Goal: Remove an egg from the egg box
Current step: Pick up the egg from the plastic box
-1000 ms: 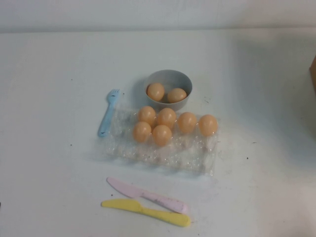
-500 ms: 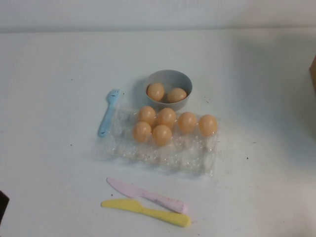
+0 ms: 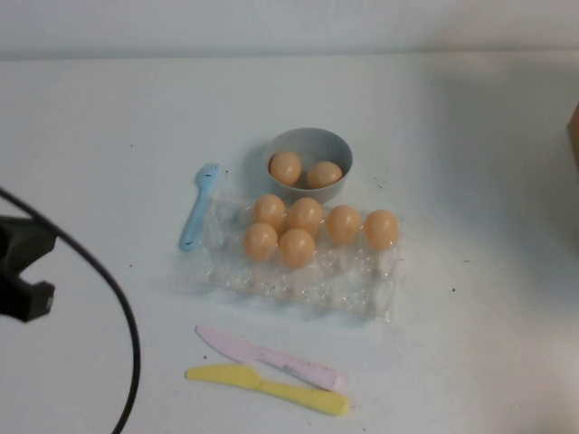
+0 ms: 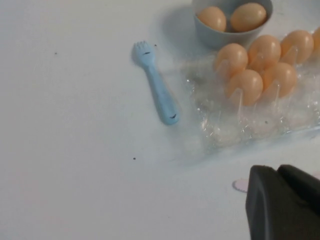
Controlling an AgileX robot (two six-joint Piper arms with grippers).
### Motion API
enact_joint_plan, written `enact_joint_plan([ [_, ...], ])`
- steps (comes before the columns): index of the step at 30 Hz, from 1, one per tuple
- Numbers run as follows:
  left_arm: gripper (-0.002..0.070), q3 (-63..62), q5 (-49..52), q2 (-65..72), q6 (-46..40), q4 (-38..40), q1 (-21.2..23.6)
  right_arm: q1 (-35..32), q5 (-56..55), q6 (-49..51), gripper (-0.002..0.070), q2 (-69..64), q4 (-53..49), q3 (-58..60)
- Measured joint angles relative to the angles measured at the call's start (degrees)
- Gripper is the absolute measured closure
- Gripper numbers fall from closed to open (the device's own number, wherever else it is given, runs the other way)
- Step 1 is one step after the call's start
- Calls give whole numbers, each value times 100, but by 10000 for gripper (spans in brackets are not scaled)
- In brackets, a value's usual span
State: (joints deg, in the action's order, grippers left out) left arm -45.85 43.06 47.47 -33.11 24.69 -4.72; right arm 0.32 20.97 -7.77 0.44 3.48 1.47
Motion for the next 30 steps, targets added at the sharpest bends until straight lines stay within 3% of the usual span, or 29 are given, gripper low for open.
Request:
enact_joint_plan([
  [10, 679, -2702, 1074, 2347, 782, -1867, -1669, 0, 0, 0, 694, 0, 0, 0],
  [16, 679, -3860, 1901, 3745, 1028, -2224, -2208, 0, 0, 0, 694, 0, 0, 0],
  [21, 671, -4380, 2196, 4555, 751, -2412, -2488, 0, 0, 0, 694, 0, 0, 0],
  [24, 601, -4426, 2196, 4851, 61, -2469, -2618, 0, 0, 0, 694, 0, 0, 0],
  [30, 347, -4426, 2065, 5206, -1446, -2469, -2698, 0, 0, 0, 694, 0, 0, 0],
])
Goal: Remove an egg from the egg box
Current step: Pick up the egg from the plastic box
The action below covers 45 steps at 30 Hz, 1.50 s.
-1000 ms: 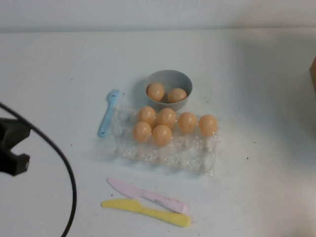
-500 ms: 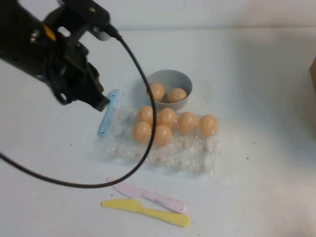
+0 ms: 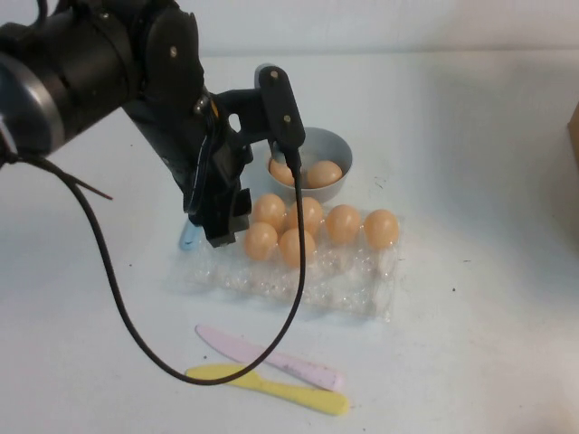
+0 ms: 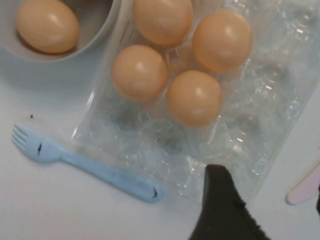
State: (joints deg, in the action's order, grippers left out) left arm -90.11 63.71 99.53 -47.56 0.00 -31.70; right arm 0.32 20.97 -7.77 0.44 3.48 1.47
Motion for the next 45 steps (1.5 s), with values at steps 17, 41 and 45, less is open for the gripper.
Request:
enact_joint_plan([
  [17, 279, 0, -684, 738, -1699, 261, 0, 0, 0, 0, 694, 0, 0, 0],
  [41, 279, -9, -1038, 1311, -2912, 395, 183, 0, 0, 0, 694, 0, 0, 0],
  [45, 279, -9, -1181, 1390, -3015, 452, 196, 0, 0, 0, 694, 0, 0, 0],
])
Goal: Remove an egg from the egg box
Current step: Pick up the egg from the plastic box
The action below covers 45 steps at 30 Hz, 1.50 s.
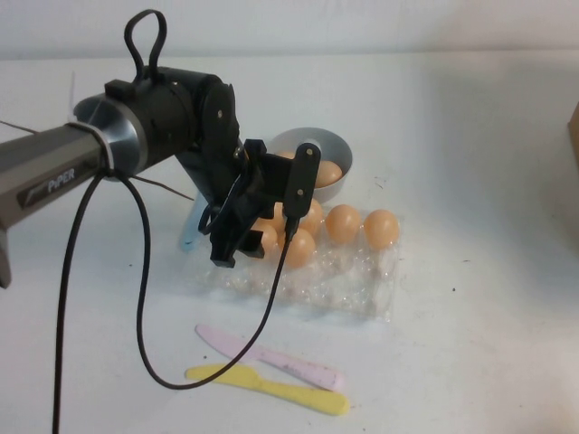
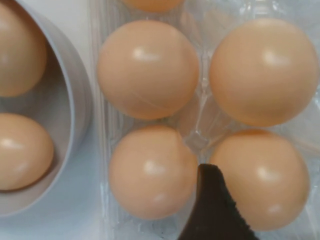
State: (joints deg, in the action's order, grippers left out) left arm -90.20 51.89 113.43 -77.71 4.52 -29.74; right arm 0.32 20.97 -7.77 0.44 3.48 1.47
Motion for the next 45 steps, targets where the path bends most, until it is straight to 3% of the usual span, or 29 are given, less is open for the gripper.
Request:
enact_joint_plan([
  [33, 279, -3, -159, 248, -234, 325, 27, 0, 0, 0, 694, 0, 0, 0],
  [38, 337, -3, -170, 248, -234, 327, 27, 0, 0, 0, 694, 0, 0, 0],
  [45, 337, -3, -170, 248, -234, 337, 27, 0, 0, 0, 694, 0, 0, 0],
])
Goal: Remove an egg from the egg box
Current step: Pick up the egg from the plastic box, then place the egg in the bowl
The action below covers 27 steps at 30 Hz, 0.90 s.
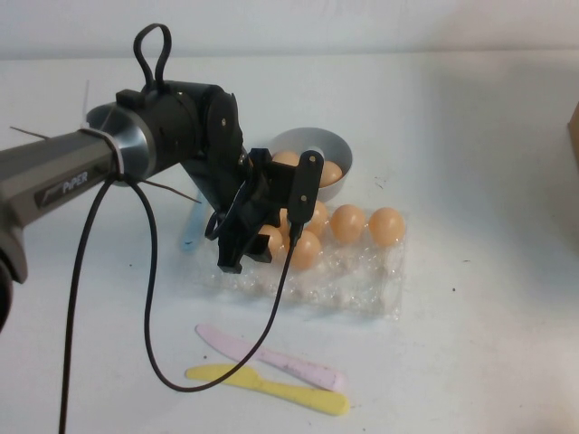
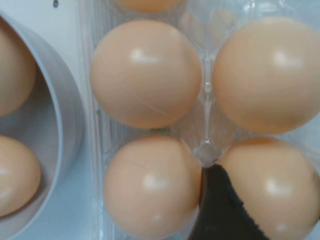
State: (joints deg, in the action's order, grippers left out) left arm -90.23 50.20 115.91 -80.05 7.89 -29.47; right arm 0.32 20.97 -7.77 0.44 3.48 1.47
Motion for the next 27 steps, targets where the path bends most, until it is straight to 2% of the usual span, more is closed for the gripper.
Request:
enact_joint_plan([
  [10, 338, 0, 11, -75, 47, 0, 0, 0, 0, 0, 694, 0, 0, 0],
  [22, 338, 8, 320, -948, 627, -342, 0, 0, 0, 0, 694, 0, 0, 0],
  [27, 339, 8, -292, -1286, 909, -284, -47, 0, 0, 0, 694, 0, 0, 0],
])
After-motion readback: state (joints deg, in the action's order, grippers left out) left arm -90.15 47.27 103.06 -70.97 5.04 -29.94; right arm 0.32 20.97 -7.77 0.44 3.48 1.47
